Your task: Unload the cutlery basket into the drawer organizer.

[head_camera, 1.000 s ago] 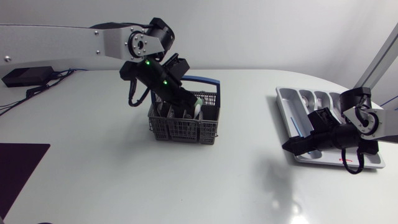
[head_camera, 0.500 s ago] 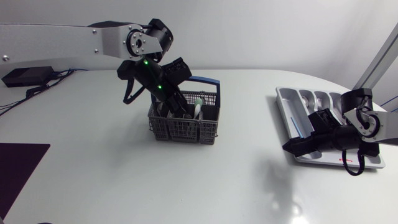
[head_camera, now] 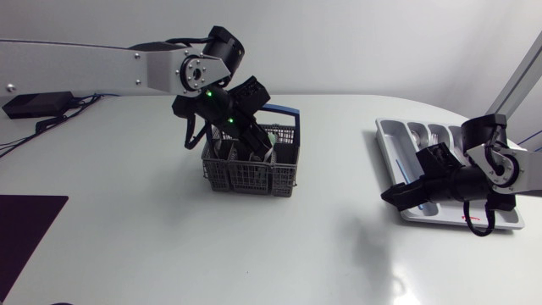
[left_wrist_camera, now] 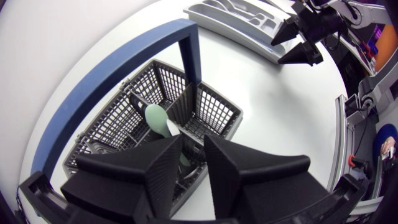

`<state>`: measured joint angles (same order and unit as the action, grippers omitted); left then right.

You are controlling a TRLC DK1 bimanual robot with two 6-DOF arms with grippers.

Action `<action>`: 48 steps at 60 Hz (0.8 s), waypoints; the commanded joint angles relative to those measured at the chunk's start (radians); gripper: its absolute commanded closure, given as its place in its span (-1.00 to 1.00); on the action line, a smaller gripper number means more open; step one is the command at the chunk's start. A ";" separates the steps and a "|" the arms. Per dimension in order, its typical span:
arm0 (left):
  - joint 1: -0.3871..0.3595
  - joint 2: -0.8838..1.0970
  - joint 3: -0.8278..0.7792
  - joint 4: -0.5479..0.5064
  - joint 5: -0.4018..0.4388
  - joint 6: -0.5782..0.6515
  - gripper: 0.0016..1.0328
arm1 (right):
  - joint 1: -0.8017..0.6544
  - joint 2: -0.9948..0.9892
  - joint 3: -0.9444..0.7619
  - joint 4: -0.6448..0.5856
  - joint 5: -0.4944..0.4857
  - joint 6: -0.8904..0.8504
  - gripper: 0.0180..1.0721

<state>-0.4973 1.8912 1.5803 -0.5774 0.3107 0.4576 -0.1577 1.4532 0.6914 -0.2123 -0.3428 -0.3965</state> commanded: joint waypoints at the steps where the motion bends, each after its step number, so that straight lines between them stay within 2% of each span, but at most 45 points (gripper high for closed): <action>1: 0.005 0.003 -0.045 0.042 -0.013 -0.074 0.40 | 0.003 -0.011 -0.029 0.001 0.004 0.005 -0.77; 9: 0.008 0.013 -0.078 0.111 -0.061 -0.119 0.40 | 0.001 -0.011 -0.032 0.004 0.004 0.005 -0.77; 34: -0.009 0.039 -0.167 0.300 -0.114 -0.234 0.40 | -0.002 -0.011 -0.046 0.019 0.005 0.001 -0.77; 48: -0.030 0.065 -0.181 0.346 -0.117 -0.275 0.40 | -0.005 -0.008 -0.050 0.030 0.005 -0.001 -0.77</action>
<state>-0.5148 1.9232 1.4231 -0.2432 0.1997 0.2157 -0.1589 1.4521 0.6655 -0.1928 -0.3424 -0.3969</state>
